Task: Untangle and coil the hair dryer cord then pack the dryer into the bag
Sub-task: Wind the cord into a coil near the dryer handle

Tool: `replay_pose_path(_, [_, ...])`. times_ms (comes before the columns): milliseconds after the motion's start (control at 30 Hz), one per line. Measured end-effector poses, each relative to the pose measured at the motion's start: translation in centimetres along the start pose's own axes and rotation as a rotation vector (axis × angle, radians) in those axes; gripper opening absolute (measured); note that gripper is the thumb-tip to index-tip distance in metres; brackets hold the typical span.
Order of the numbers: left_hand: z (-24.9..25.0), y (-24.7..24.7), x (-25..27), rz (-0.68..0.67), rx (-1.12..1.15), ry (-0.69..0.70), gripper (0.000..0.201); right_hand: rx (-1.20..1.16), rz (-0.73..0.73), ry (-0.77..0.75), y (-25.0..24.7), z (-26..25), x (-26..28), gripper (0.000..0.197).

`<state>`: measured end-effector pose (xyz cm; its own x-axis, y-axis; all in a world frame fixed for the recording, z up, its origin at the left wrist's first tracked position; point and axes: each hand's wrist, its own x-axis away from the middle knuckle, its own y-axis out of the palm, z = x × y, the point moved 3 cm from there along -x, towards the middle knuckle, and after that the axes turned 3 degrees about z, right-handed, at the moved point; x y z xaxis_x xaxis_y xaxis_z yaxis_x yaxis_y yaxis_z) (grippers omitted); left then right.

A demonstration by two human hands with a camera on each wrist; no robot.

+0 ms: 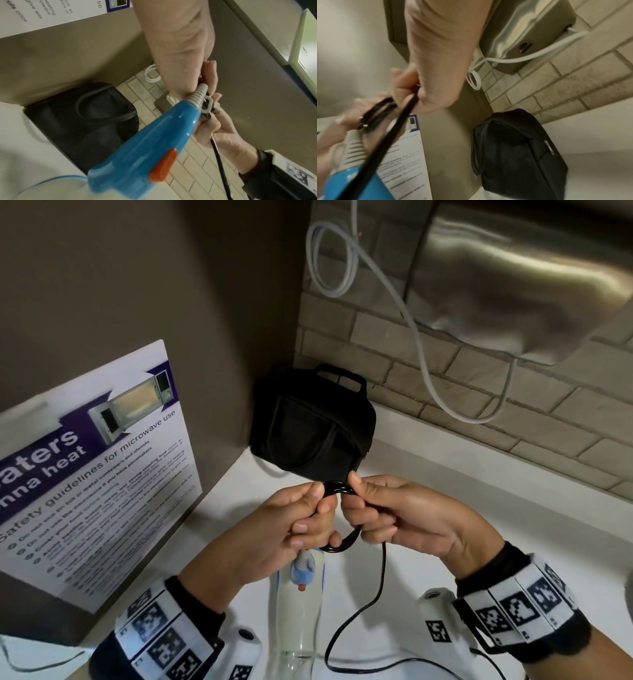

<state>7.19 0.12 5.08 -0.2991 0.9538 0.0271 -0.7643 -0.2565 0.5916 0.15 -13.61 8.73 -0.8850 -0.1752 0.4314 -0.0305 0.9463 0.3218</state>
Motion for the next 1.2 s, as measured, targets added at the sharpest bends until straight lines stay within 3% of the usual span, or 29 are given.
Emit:
replay_pose_path(233, [-0.5, -0.7, 0.2, 0.017, -0.018, 0.023, 0.034, -0.206, 0.094, -0.114, 0.0, -0.1, -0.4, 0.029])
replay_pose_path(367, [-0.8, -0.9, 0.4, 0.009, 0.002, 0.025, 0.032, -0.184, 0.078, -0.102, -0.1, 0.7, -0.7, 0.028])
replay_pose_path(533, [-0.8, -0.4, 0.2, 0.037, 0.015, 0.021, 0.028, -0.155, 0.202, -0.098, -0.5, 1.3, -0.9, 0.031])
replay_pose_path(733, [-0.8, -0.4, 1.0, 0.041, -0.103, -0.004, 0.03, 0.31, 0.515, -0.333, -1.1, 0.4, 0.5, 0.021])
replay_pose_path(867, [-0.6, -0.7, 1.0, 0.053, -0.062, -0.026, 0.032, 0.531, 0.717, -0.448, -2.1, -0.1, 1.1, 0.021])
replay_pose_path(1033, [-0.5, -1.4, 1.1, 0.237, 0.087, 0.031, 0.024, 0.815, 0.757, -0.38, -2.7, 4.4, 0.1, 0.02])
replay_pose_path(1200, [-0.7, -1.1, 1.0, 0.504, 0.039, 0.123, 0.036, 1.163, 0.677, -0.198, -0.4, 9.2, 0.8, 0.032])
